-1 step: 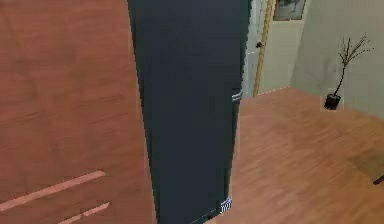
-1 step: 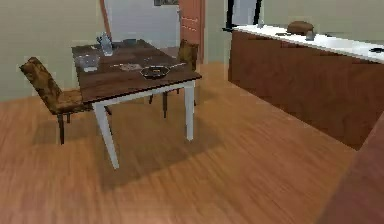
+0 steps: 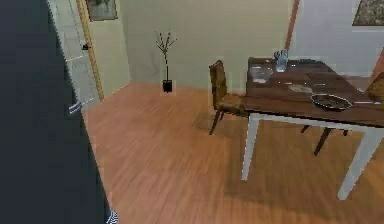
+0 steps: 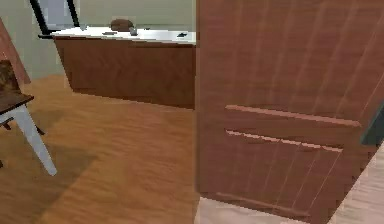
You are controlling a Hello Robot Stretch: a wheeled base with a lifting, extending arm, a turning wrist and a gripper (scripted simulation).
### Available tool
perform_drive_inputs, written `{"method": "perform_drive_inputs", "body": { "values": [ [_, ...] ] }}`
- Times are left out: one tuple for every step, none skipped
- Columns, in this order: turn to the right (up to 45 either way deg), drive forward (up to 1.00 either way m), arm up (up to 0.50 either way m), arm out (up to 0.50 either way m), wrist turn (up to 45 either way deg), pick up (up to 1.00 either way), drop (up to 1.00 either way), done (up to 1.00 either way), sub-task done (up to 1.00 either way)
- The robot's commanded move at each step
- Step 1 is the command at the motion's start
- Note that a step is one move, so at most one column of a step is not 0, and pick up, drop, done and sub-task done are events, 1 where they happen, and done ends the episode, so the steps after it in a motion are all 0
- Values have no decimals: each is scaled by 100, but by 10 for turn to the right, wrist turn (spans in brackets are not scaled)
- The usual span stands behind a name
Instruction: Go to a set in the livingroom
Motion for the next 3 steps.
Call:
{"method": "perform_drive_inputs", "body": {
  "values": [
    [450, 0, 0, 0, 0, 0, 0, 0, 0],
    [180, 0, 0, 0, 0, 0, 0, 0, 0],
    [0, 100, 0, 0, 0, 0, 0, 0, 0]
  ]
}}
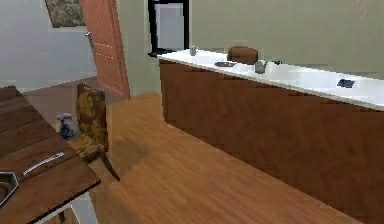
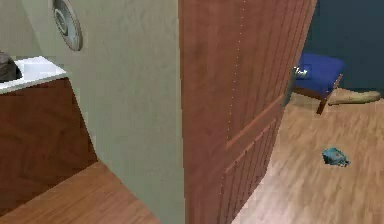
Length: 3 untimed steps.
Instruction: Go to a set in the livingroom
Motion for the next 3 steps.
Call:
{"method": "perform_drive_inputs", "body": {
  "values": [
    [0, 55, 0, 0, 0, 0, 0, 0, 0],
    [-150, 0, 0, 0, 0, 0, 0, 0, 0],
    [0, 90, 0, 0, 0, 0, 0, 0, 0]
  ]
}}
